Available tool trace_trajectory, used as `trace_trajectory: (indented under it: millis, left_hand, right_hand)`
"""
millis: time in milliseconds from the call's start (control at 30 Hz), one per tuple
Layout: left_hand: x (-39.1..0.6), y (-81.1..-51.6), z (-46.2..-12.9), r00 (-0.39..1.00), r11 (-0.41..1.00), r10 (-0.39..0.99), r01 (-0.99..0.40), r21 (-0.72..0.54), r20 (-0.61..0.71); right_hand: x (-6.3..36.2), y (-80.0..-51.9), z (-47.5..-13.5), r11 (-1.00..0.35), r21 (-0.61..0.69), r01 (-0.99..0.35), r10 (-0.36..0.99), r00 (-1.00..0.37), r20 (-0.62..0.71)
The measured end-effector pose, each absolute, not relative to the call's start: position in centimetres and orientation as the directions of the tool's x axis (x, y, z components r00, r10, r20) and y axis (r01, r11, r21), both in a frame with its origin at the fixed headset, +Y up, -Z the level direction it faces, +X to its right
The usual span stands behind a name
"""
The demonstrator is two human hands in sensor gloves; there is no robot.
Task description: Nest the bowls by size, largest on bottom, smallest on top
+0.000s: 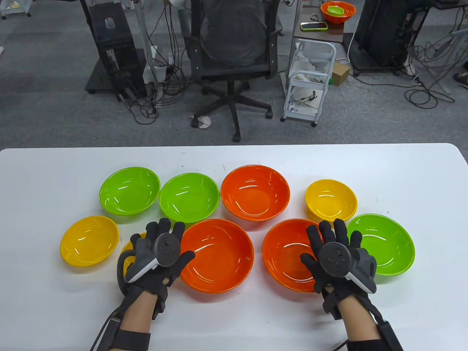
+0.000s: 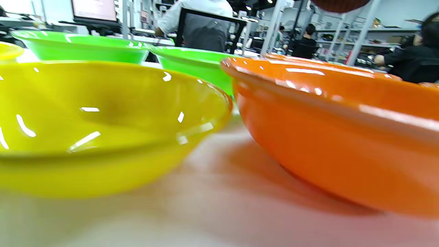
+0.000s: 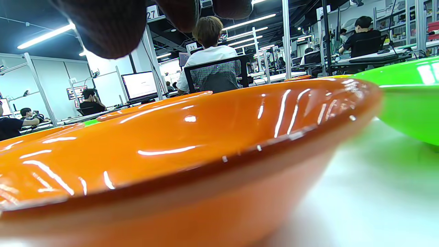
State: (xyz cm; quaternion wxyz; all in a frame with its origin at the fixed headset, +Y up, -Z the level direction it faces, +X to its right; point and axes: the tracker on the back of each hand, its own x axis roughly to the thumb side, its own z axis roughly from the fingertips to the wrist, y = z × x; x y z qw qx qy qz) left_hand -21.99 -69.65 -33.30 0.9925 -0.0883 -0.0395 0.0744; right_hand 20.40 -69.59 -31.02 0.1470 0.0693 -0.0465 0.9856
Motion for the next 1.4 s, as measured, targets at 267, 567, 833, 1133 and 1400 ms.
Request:
trace_trajectory:
  millis: [267,567,833,1133,1400]
  left_hand:
    - [-24.6,-68.3,-36.7,0.983,0.961,0.175,-0.183,-0.206,-0.056]
    - [-27.3,-68.5,-42.0,0.972,0.938,0.087,-0.153,-0.311,-0.217]
    - [-28.7,-69.2,-45.7,0.950,0.910,0.025,-0.151,-0.387,-0.311]
    - [-29.2,-70.7,-48.1,0.936,0.892,-0.062,-0.104,-0.440,-0.346]
    - [-28.7,-71.7,-49.3,0.926,0.878,-0.148,-0.039,-0.478,-0.347]
  right_hand:
    - [21.0,-69.4,-31.0,-0.940,-0.075,-0.333,0.320,-0.937,0.140]
    - [21.5,-69.5,-31.1,-0.931,-0.069,-0.357,0.348,-0.930,0.116]
    - [21.8,-69.5,-31.1,-0.930,-0.058,-0.364,0.357,-0.928,0.103]
    - [21.9,-69.8,-31.2,-0.928,-0.041,-0.370,0.365,-0.927,0.087]
    - [22.4,-69.9,-31.3,-0.925,-0.036,-0.379,0.376,-0.925,0.056]
